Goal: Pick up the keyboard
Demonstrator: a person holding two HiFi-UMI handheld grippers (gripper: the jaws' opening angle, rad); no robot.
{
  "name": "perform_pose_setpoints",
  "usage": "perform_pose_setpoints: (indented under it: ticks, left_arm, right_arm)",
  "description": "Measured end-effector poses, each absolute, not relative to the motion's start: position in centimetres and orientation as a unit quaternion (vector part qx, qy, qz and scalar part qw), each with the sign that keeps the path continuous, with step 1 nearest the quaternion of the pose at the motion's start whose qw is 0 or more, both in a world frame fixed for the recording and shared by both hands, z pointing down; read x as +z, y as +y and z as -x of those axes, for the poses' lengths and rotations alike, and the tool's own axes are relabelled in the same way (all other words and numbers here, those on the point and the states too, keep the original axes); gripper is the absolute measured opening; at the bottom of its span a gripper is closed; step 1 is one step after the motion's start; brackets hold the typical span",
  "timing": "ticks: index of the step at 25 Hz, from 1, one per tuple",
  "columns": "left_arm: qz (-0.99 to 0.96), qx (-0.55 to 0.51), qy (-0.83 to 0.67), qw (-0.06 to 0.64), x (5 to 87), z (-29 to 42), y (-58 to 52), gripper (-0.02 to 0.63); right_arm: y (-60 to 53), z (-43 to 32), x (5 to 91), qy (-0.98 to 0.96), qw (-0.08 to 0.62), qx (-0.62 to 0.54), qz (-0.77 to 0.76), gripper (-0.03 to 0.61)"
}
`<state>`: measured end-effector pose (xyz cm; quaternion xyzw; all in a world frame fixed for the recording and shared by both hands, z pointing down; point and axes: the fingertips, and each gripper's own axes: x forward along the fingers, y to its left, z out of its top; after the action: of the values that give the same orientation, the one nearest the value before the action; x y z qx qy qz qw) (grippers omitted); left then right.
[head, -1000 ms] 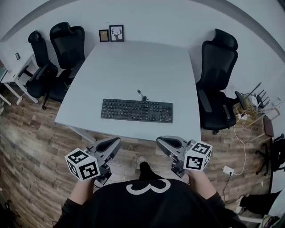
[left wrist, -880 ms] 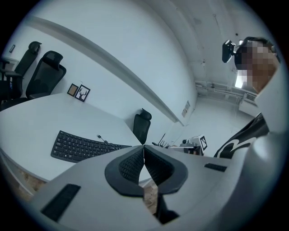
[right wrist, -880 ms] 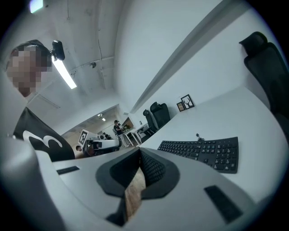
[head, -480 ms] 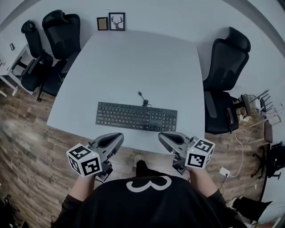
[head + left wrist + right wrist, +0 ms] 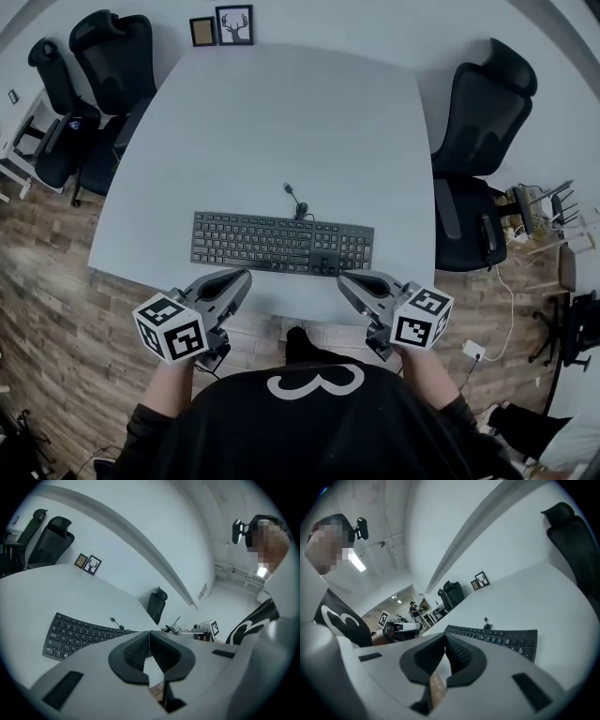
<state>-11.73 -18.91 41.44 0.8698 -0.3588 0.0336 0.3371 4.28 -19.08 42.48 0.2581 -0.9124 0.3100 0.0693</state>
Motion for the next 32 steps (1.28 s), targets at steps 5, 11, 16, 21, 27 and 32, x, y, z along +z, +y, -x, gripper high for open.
perform_pose_setpoints:
  ticks: [5, 11, 16, 21, 27, 32]
  left_arm:
    - [-0.864, 0.038, -0.362, 0.348, 42.6, 12.6, -20.0, 0.015]
    - [-0.847, 0.040, -0.395, 0.354, 44.2, 15.3, -21.9, 0.015]
    - [-0.833, 0.055, -0.420, 0.355, 45.6, 17.6, -23.4, 0.027]
    - [-0.818, 0.069, -0.447, 0.355, 46.7, 20.4, -25.2, 0.125]
    - [-0.804, 0.077, -0.458, 0.370, 48.7, 23.2, -27.2, 0.243]
    - [-0.781, 0.116, -0.477, 0.385, 51.9, 26.1, -28.6, 0.256]
  right_arm:
    - [-20.3, -6.3, 43.8, -0.900, 0.065, 0.327, -0.283, 0.011]
    - [-22.1, -9.0, 45.6, -0.883, 0.069, 0.344, -0.312, 0.012]
    - [-23.5, -11.0, 47.8, -0.866, 0.085, 0.355, -0.342, 0.018]
    - [-24.4, -12.0, 49.6, -0.858, 0.111, 0.368, -0.341, 0.131]
    - [-26.4, -13.9, 51.3, -0.839, 0.134, 0.382, -0.363, 0.246]
    - [-27.3, -14.7, 52.8, -0.820, 0.146, 0.408, -0.373, 0.269]
